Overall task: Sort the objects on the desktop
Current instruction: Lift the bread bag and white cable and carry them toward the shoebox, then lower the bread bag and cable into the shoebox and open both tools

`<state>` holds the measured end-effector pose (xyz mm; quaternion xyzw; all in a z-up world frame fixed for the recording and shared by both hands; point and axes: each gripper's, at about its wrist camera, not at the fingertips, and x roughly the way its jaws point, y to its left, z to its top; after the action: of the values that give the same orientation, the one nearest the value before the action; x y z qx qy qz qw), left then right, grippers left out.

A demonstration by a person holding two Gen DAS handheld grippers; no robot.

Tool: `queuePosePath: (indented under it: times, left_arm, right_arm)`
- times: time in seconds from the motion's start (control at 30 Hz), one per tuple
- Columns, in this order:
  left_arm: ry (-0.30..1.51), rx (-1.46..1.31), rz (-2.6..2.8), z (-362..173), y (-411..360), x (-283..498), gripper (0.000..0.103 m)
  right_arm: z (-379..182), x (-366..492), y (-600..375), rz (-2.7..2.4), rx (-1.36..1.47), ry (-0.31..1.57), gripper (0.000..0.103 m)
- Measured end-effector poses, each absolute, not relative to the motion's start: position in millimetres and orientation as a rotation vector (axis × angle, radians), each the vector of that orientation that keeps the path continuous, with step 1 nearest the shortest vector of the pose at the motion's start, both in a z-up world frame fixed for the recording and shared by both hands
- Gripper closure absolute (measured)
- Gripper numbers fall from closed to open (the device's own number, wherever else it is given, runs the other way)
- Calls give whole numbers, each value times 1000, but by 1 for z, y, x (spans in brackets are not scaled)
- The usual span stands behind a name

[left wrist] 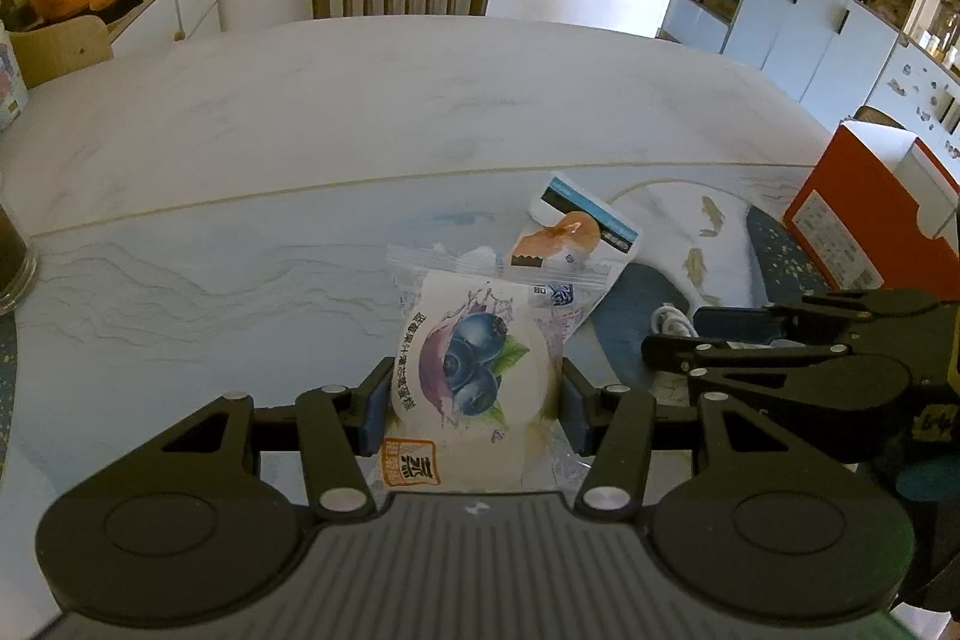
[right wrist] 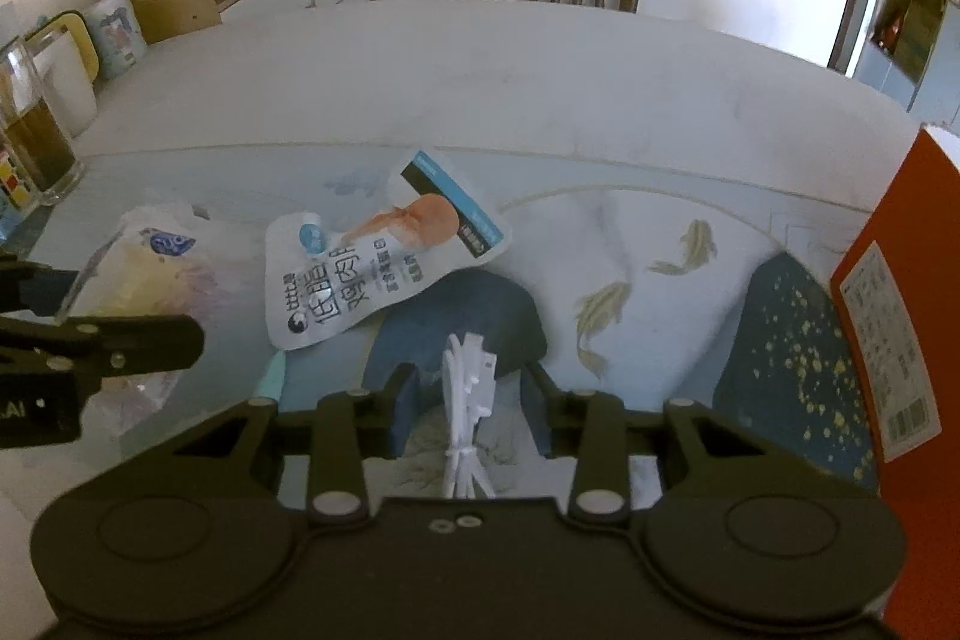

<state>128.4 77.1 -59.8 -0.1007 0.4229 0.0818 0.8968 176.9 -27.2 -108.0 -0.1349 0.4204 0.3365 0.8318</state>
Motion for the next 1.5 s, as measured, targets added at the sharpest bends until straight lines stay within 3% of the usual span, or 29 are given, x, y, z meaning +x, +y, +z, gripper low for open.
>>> queuePosePath:
  times: [0.07, 0.13, 0.73, 1.5]
  left_arm:
    - [875, -210, 168, -61, 79, 129, 50]
    - [877, -212, 165, -62, 81, 130, 50]
    - [857, -176, 108, -42, 50, 140, 50]
    - [833, -53, -70, 17, -85, 162, 50]
  right_arm:
    - [-108, 176, -26, 703, -295, 883, 71]
    - [-108, 177, -25, 693, -302, 877, 84]
    - [-70, 173, -62, 708, -233, 866, 86]
    - [7, 178, -193, 644, -95, 809, 86]
